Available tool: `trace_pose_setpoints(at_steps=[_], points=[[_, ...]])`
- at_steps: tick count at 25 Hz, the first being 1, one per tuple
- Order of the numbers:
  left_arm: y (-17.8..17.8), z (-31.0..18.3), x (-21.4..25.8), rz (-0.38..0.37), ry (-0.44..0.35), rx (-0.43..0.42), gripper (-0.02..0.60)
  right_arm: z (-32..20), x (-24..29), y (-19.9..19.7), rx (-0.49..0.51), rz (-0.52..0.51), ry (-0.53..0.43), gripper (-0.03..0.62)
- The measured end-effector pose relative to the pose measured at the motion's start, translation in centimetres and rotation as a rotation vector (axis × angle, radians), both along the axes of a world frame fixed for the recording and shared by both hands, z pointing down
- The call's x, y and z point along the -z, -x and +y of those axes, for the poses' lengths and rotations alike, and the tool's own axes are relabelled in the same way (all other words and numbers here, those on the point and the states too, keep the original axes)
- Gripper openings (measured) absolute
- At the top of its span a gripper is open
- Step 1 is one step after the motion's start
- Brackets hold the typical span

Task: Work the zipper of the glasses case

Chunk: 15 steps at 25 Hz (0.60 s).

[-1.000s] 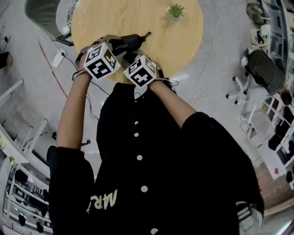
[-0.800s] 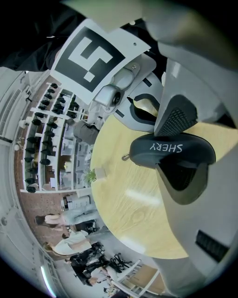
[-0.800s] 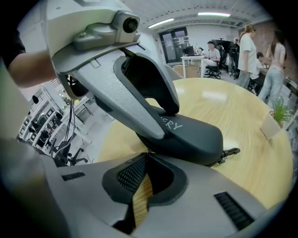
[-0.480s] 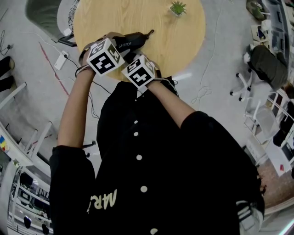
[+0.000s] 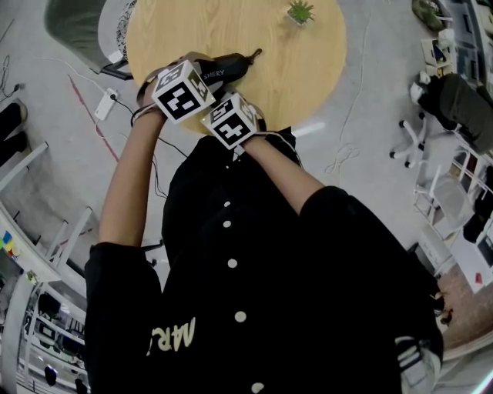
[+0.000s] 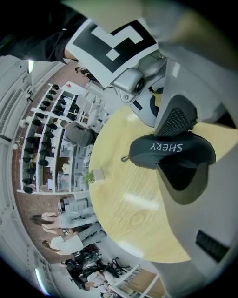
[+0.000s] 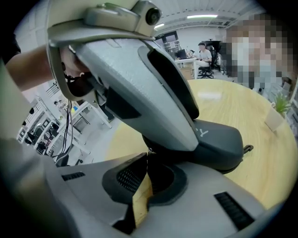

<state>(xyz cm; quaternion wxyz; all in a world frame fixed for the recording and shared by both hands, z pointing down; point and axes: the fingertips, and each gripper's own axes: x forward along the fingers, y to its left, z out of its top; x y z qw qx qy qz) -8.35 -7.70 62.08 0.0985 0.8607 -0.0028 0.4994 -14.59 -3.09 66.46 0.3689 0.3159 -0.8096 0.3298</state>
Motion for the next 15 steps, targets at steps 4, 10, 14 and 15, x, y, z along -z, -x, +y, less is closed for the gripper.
trace_pose_setpoints(at_steps=[4, 10, 14, 15], points=[[0.05, -0.09, 0.05, -0.002, 0.014, -0.004, 0.178, -0.19, -0.03, 0.82, -0.019, -0.009, 0.004, 0.011], [0.05, 0.41, 0.01, -0.010, -0.018, -0.035, 0.173, 0.22, -0.50, 0.82, -0.016, 0.004, 0.005, 0.013], [0.20, 0.41, 0.36, -0.005, -0.044, -0.041, 0.173, 0.12, -0.12, 0.82, 0.008, 0.024, -0.021, 0.036], [0.22, 0.36, 0.49, 0.001, -0.045, -0.028, 0.173, 0.43, -0.17, 0.73, 0.021, 0.023, -0.014, 0.060]])
